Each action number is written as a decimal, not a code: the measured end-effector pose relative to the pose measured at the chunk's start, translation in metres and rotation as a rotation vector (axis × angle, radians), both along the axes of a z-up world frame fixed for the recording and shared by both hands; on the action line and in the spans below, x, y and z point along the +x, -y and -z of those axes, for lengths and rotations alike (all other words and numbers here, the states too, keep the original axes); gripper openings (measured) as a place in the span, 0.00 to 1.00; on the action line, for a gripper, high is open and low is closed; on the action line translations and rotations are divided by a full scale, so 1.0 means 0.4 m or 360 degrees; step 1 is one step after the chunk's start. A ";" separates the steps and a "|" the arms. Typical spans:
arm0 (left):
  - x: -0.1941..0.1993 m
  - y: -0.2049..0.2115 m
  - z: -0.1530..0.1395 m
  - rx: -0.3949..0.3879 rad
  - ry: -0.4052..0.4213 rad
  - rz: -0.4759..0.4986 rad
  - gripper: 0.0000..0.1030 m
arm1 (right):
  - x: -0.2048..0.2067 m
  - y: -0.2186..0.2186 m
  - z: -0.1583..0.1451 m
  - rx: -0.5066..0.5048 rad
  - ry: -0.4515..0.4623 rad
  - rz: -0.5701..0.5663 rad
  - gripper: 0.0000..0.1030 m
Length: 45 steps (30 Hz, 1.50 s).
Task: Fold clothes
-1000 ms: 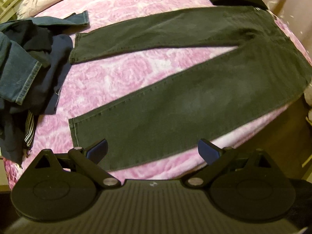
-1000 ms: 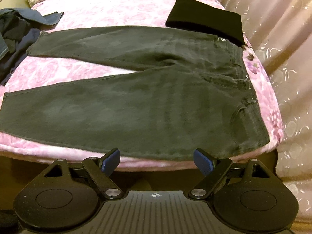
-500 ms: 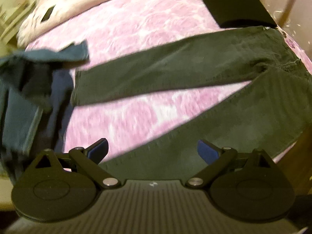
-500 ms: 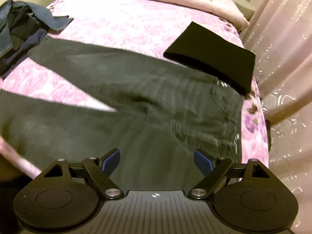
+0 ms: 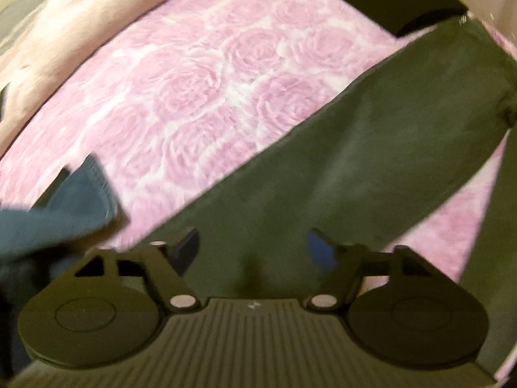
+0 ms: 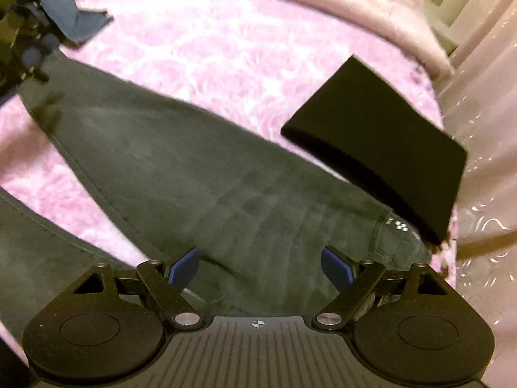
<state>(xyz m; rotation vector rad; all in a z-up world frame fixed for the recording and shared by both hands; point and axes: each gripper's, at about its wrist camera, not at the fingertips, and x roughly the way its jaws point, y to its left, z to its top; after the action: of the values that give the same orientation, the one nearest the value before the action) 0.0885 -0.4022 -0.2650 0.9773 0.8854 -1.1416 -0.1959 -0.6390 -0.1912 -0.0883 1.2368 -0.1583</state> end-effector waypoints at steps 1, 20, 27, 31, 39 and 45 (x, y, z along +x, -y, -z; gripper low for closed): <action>0.025 0.022 0.024 0.0017 -0.0007 0.0041 0.52 | 0.016 0.007 0.015 0.0000 -0.0016 -0.0012 0.83; 0.118 0.156 0.204 0.0457 -0.0022 0.0717 0.08 | 0.132 0.186 0.128 0.0017 -0.0153 -0.0074 0.83; 0.042 0.091 0.110 0.0346 0.0134 0.0681 0.07 | 0.165 0.324 0.146 -0.0032 -0.0184 -0.0224 0.83; 0.003 0.083 0.073 0.0320 0.0179 0.0643 0.07 | 0.182 0.402 0.185 -0.0077 -0.0243 -0.0371 0.82; -0.043 0.054 0.024 0.0300 0.0261 0.0594 0.07 | 0.226 0.511 0.295 0.0157 -0.0438 -0.0568 0.51; -0.080 0.054 0.019 0.0359 0.0322 0.0613 0.07 | 0.243 0.550 0.317 0.0304 -0.0478 -0.0571 0.41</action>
<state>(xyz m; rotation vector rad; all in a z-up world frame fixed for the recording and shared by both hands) 0.0564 -0.4238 -0.2727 1.4682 0.6882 -1.2530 -0.0989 -0.8589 -0.3181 -0.1709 1.5067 0.2945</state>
